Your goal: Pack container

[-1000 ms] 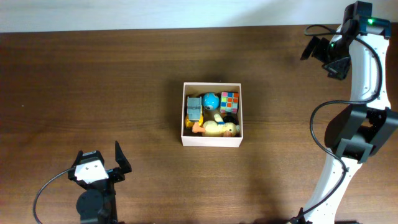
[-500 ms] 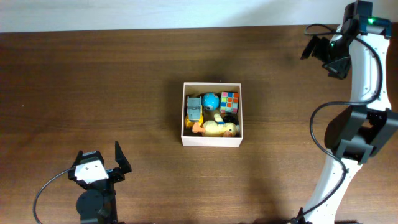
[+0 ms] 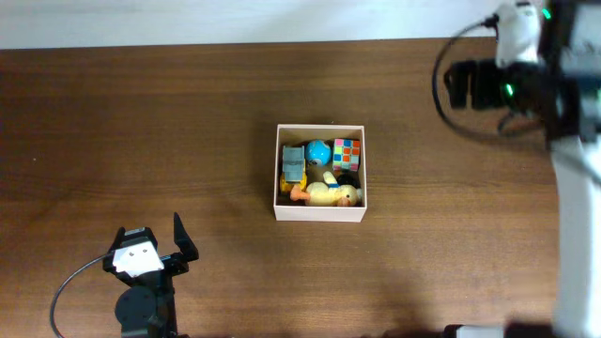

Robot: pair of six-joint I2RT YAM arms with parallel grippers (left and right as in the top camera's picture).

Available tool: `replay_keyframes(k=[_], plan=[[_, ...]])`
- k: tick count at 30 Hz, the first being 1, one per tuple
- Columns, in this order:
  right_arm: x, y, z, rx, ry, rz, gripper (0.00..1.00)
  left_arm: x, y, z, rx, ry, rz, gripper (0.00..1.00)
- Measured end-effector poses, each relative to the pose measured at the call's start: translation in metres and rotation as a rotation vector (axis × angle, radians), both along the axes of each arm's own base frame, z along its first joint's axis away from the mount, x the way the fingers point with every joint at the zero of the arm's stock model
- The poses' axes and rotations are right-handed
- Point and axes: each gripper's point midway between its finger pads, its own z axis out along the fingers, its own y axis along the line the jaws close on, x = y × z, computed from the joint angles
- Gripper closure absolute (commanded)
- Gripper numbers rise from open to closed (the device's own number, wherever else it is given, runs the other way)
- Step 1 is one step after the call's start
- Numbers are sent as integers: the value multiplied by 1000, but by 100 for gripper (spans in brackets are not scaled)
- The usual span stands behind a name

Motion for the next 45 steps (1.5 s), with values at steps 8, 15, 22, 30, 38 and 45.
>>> replay_keyframes(k=[8, 15, 22, 30, 38, 45], plan=[[-72, 17, -27, -42, -219, 74, 1, 0, 0, -1, 0, 2, 0, 1], [-123, 55, -98, -107, -371, 256, 1, 0, 0, -2, 3, 5, 0, 1], [-148, 56, -145, -130, -519, 269, 1, 0, 0, -2, 3, 4, 0, 1], [-160, 45, -177, -155, -593, 228, 1, 0, 0, -2, 3, 4, 0, 1], [-159, 31, -196, -125, -605, 140, 1, 0, 0, -1, 3, 3, 0, 1], [-158, 21, -197, -135, -596, 80, 1, 0, 0, -2, 3, 4, 0, 1]])
